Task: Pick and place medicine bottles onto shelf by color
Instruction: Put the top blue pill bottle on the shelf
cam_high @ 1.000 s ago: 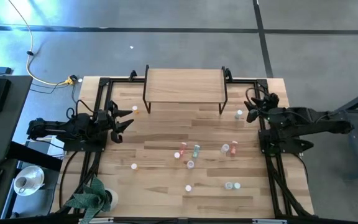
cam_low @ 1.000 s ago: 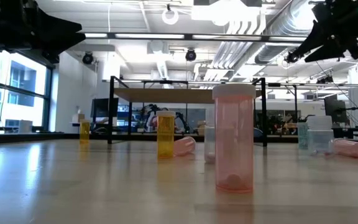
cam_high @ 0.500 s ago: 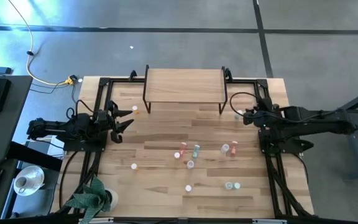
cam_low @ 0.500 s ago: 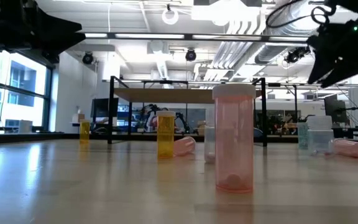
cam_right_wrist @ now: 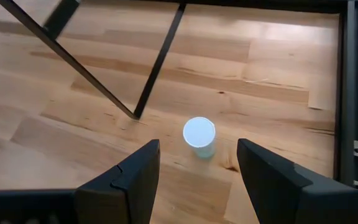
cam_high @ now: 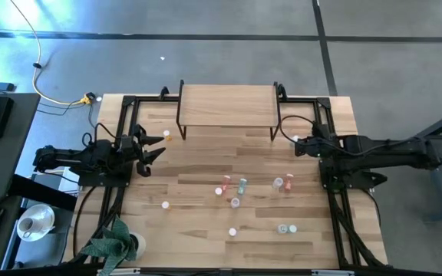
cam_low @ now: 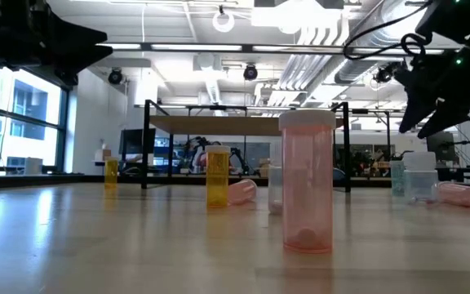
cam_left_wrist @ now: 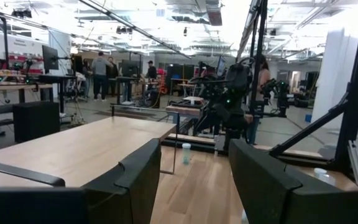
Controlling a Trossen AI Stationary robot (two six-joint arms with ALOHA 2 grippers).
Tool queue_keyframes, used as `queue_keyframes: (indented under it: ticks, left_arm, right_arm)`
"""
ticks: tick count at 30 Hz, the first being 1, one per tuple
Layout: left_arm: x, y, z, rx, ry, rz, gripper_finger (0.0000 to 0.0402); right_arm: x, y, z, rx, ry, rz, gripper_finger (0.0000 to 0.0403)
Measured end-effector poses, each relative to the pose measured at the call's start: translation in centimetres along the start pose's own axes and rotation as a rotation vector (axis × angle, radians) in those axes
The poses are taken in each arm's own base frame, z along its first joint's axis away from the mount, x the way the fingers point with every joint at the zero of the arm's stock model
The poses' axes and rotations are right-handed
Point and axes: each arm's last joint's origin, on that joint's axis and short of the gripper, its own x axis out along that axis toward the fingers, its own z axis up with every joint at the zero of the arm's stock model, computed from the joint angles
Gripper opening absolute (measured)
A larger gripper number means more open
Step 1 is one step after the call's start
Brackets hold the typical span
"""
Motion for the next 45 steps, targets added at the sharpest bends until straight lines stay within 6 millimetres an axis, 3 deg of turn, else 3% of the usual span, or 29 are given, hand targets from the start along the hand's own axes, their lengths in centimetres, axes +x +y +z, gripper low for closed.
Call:
queue_keyframes:
  ticks: [24, 41, 45]
  left_arm:
    - [0.0, 0.0, -0.1, 0.033, 0.010, 0.007, 0.0179]
    - [0.0, 0.0, -0.2, 0.011, 0.022, 0.007, 0.0179]
    - [0.0, 0.0, -0.3, 0.013, 0.029, 0.007, 0.0179]
  right_arm:
    - [4.4, 1.6, -0.7, -0.073, 0.036, -0.159, 0.0206]
    - [6.0, 2.5, -1.3, -0.121, 0.060, -0.202, 0.0206]
    - [6.1, 2.5, -1.4, -0.127, 0.064, -0.211, 0.0187]
